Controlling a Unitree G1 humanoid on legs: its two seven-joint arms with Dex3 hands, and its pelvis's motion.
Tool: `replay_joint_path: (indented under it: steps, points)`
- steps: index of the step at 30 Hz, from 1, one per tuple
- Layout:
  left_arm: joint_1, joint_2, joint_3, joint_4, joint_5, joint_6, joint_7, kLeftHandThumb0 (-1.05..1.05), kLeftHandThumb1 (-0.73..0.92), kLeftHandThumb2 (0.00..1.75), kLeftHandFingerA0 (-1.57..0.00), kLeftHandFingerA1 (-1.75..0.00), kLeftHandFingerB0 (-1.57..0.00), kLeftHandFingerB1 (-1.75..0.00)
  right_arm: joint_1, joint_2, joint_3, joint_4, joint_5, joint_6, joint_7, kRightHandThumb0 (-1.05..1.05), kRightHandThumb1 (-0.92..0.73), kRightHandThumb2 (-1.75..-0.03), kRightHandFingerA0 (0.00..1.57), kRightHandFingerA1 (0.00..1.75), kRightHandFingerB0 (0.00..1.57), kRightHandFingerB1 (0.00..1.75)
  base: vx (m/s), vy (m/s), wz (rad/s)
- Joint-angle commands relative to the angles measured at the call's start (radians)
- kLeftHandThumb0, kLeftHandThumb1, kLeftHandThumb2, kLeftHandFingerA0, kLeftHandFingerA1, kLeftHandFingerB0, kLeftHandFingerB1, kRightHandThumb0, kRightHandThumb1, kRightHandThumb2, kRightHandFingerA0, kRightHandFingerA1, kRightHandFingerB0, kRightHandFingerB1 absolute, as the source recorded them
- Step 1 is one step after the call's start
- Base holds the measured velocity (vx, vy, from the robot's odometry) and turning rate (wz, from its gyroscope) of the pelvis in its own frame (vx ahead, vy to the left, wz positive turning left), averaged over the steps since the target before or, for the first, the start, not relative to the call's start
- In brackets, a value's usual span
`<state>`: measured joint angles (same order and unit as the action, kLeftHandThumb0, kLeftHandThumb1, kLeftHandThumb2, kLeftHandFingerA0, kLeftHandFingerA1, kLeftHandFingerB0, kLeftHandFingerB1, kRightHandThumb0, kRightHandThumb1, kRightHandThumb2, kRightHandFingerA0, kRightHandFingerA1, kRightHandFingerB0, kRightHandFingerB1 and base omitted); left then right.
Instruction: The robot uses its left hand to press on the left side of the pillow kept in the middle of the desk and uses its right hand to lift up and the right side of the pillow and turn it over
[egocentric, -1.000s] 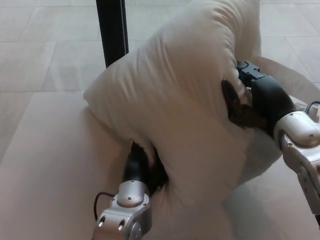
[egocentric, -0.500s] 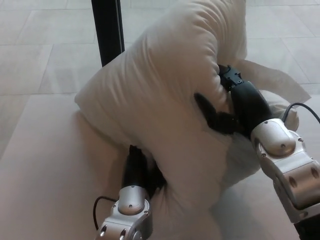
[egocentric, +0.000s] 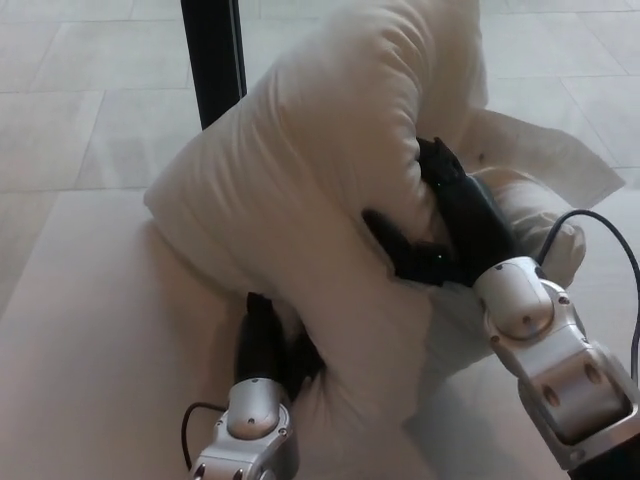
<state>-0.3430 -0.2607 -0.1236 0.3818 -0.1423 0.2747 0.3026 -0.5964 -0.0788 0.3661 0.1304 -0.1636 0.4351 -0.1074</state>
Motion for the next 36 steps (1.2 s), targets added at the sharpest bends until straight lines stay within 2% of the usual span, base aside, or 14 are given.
replay_joint_path:
  steps: [1, 2, 6, 7, 9, 10, 11, 21, 22, 29, 32, 34, 35, 36]
  points:
    - [0.433, -0.406, -0.065, 0.234, -0.181, -0.169, -0.166, -0.92, 0.57, 0.92, -0.19, -0.58, 0.00, -0.06, 0.188, 0.161, 0.733, 0.239, -0.144, -0.060, 0.431, -0.68, -0.54, -0.57, 0.35, 0.73, 0.63, 0.51, 0.00, 0.000, 0.00]
    - [0.431, -0.406, -0.064, 0.240, -0.179, -0.170, -0.158, -0.81, 0.66, 0.60, -0.25, -0.55, 0.00, 0.00, 0.183, 0.164, 0.745, 0.241, -0.153, -0.067, 0.437, -0.72, -0.41, -0.88, 0.31, 0.72, 0.53, 0.64, 0.00, 0.000, 0.00]
    - [0.407, -0.392, -0.091, 0.262, -0.146, -0.177, -0.127, -0.81, 0.65, 0.60, -0.28, -0.58, 0.00, -0.01, 0.180, 0.168, 0.745, 0.258, -0.160, -0.103, 0.447, -0.74, -0.55, -0.57, 0.35, 0.77, 0.57, 0.61, 0.00, 0.000, 0.00]
    - [0.399, -0.395, -0.085, 0.265, -0.149, -0.181, -0.125, -0.97, 0.59, 0.93, -0.27, -0.63, 0.00, -0.04, 0.178, 0.172, 0.736, 0.262, -0.152, -0.095, 0.452, -0.71, -0.54, -0.56, 0.36, 0.74, 0.56, 0.60, 0.00, 0.000, 0.00]
    - [0.393, -0.392, -0.086, 0.269, -0.152, -0.187, -0.134, -0.79, 0.66, 0.60, -0.27, -0.62, 0.00, 0.00, 0.179, 0.175, 0.722, 0.268, -0.143, -0.092, 0.456, -0.70, -0.54, -0.56, 0.34, 0.72, 0.56, 0.57, 0.00, 0.000, 0.00]
    - [0.399, -0.387, -0.092, 0.267, -0.156, -0.192, -0.147, -0.85, 0.53, 0.91, -0.24, -0.63, 0.00, -0.15, 0.187, 0.175, 0.707, 0.254, -0.124, -0.079, 0.455, -0.67, -0.54, -0.56, 0.36, 0.70, 0.57, 0.55, 0.00, 0.000, 0.00]
    - [0.399, -0.382, -0.095, 0.264, -0.156, -0.188, -0.151, -0.79, 0.67, 0.60, -0.25, -0.62, 0.00, 0.00, 0.196, 0.180, 0.689, 0.248, -0.105, -0.068, 0.449, -0.67, -0.55, -0.57, 0.34, 0.69, 0.55, 0.53, 0.00, 0.000, 0.00]
    - [0.401, -0.330, -0.173, 0.267, -0.115, -0.191, -0.155, -0.77, 0.70, 0.61, -0.32, -0.57, 0.00, -0.01, 0.249, 0.191, 0.603, 0.253, -0.056, -0.031, 0.414, -0.73, -0.45, -0.85, 0.28, 0.64, 0.48, 0.59, 0.00, 0.000, 0.00]
    - [0.393, -0.324, -0.185, 0.263, -0.111, -0.185, -0.159, -0.95, 0.62, 0.95, -0.31, -0.62, 0.00, -0.04, 0.253, 0.185, 0.580, 0.238, -0.050, -0.031, 0.395, -0.76, -0.47, -0.87, 0.27, 0.64, 0.45, 0.60, 0.00, 0.000, 0.00]
    - [0.365, -0.319, -0.207, 0.239, -0.119, -0.198, -0.146, -0.72, 0.64, 0.73, -0.31, -0.60, 0.00, -0.01, 0.297, 0.151, 0.403, 0.099, 0.054, -0.026, 0.327, -0.73, -0.60, -0.58, 0.19, 0.58, 0.39, 0.48, 0.00, 0.000, 0.00]
    - [0.327, -0.218, -0.267, 0.112, -0.075, -0.129, -0.121, -0.86, 0.62, 0.94, -0.28, -0.55, 0.00, -0.04, 0.314, 0.140, 0.202, -0.089, 0.192, 0.073, 0.295, -0.71, -0.44, -0.88, 0.47, 0.89, 0.31, 0.58, 0.00, 0.000, 0.00]
    - [0.281, -0.118, -0.279, 0.036, -0.023, -0.122, -0.116, -0.68, 0.74, 0.62, -0.27, -0.58, 0.00, 0.00, 0.325, 0.153, -0.012, -0.189, 0.320, 0.105, 0.272, -0.73, -0.44, -0.88, 0.48, 0.82, 0.28, 0.52, 0.00, 0.000, 0.00]
    - [0.304, -0.091, -0.249, -0.020, -0.077, -0.127, -0.159, -0.62, 0.78, 0.63, -0.46, -1.00, -0.26, -0.67, 0.327, 0.158, -0.110, -0.236, 0.367, 0.117, 0.249, -0.60, -0.60, -0.58, 0.51, 0.78, 0.35, 0.38, 0.00, 0.000, 0.00]
    - [0.311, -0.120, -0.153, -0.103, -0.172, -0.009, -0.078, -0.49, 0.71, 0.60, -0.51, -0.89, -0.07, -0.50, 0.295, 0.112, -0.187, -0.252, 0.380, 0.104, 0.261, -0.64, -0.62, -0.59, 0.66, 0.84, 0.34, 0.36, 0.00, 0.000, 0.00]
